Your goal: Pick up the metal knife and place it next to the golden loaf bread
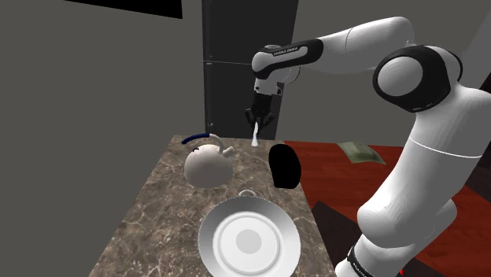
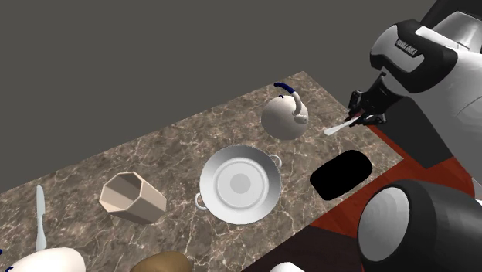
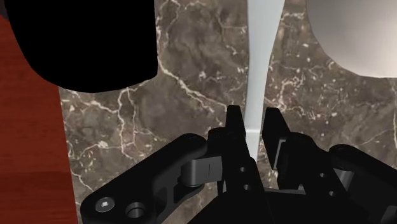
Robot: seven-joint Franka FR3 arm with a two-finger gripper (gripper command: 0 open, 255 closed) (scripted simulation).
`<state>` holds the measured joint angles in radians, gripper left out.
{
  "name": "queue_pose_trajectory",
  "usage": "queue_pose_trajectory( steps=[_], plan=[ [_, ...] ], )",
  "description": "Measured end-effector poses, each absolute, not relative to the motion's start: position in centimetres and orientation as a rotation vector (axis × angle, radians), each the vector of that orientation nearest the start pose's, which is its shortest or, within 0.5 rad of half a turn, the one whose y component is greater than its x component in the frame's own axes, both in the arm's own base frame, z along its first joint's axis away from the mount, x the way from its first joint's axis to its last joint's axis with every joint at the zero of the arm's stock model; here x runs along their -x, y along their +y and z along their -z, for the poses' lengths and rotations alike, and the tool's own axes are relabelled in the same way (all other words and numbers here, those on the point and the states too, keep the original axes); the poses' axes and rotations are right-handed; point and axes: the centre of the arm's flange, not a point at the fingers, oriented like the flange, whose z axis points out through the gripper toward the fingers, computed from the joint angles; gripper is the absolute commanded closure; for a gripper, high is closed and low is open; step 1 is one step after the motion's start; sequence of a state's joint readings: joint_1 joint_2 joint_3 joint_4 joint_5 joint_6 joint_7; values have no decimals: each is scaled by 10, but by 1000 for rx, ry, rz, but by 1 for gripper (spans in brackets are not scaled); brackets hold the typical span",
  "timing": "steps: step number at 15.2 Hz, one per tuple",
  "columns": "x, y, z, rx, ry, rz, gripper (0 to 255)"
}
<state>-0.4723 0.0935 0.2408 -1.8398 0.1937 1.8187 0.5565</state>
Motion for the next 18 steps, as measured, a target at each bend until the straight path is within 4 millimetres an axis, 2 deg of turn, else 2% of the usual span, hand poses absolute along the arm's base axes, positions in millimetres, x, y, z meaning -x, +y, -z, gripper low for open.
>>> queue_pose_trajectory(
  steps=[18],
  plan=[
    [-562,-122,-372,2688,1210,-214,255]
  ],
)
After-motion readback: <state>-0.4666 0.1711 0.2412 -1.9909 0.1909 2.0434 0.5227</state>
